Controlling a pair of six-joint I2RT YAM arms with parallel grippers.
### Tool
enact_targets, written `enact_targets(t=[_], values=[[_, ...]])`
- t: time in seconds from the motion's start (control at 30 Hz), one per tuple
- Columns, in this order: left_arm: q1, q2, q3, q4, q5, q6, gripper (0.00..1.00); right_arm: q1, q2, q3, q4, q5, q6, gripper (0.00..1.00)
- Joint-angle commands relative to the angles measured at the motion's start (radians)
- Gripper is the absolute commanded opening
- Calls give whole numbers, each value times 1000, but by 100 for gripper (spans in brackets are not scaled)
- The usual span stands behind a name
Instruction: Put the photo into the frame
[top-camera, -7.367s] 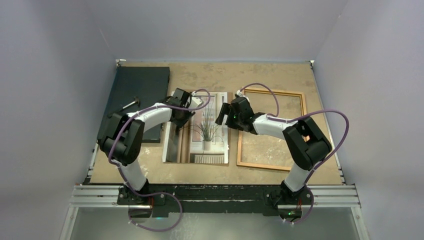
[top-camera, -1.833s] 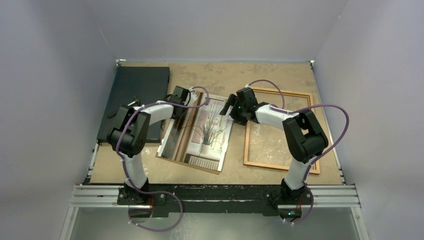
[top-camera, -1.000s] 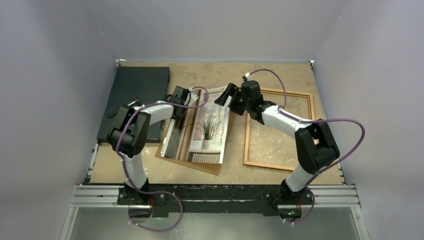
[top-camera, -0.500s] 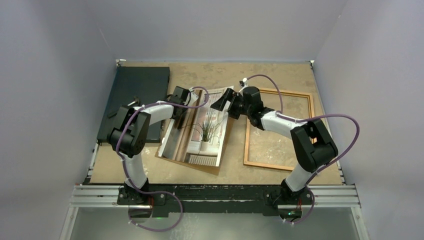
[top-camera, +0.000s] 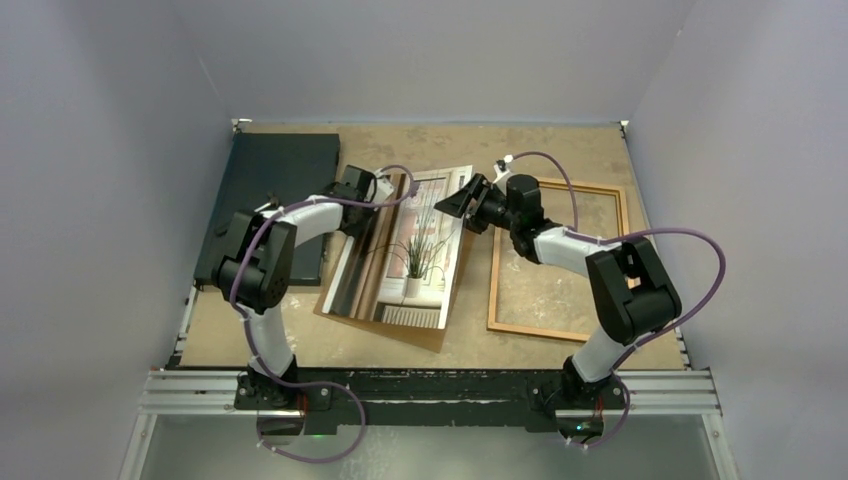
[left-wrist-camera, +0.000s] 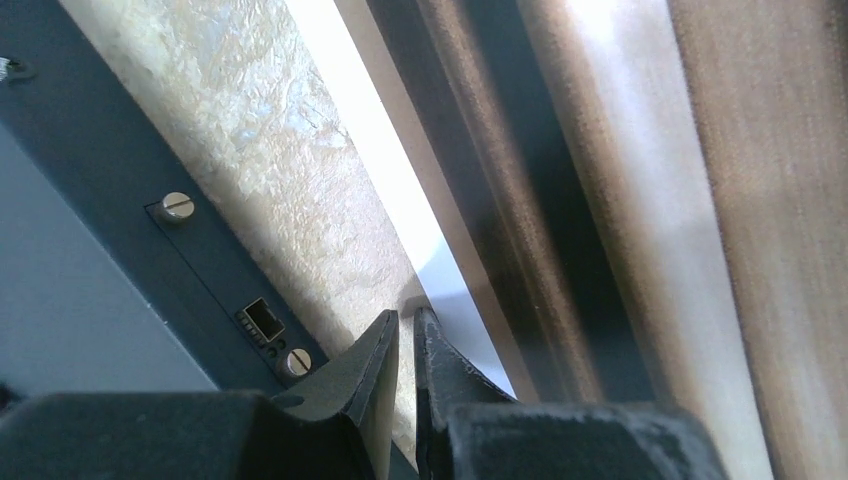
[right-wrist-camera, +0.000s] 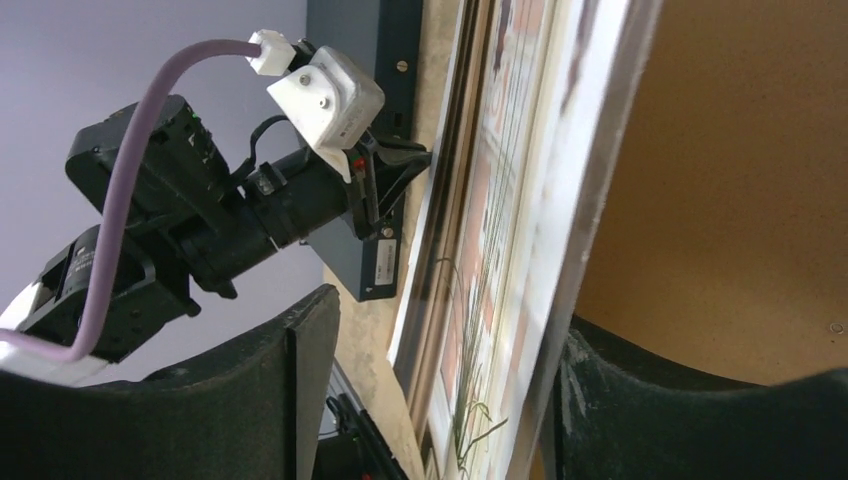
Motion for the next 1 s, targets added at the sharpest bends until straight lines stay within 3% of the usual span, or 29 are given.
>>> enact_targets(t=[0.0, 0.37, 0.77, 0.97], values=[[37, 23, 43, -137, 177, -69, 10, -12, -43, -20, 89, -48, 39, 65], [42, 18, 65, -161, 183, -55, 10, -35, -56, -11, 63, -49, 45, 42], [41, 30, 30, -129, 180, -46, 10, -64, -103, -3, 5, -68, 18, 40], [42, 39, 8, -122, 179, -42, 10, -63, -75, -11, 16, -79, 30, 28]])
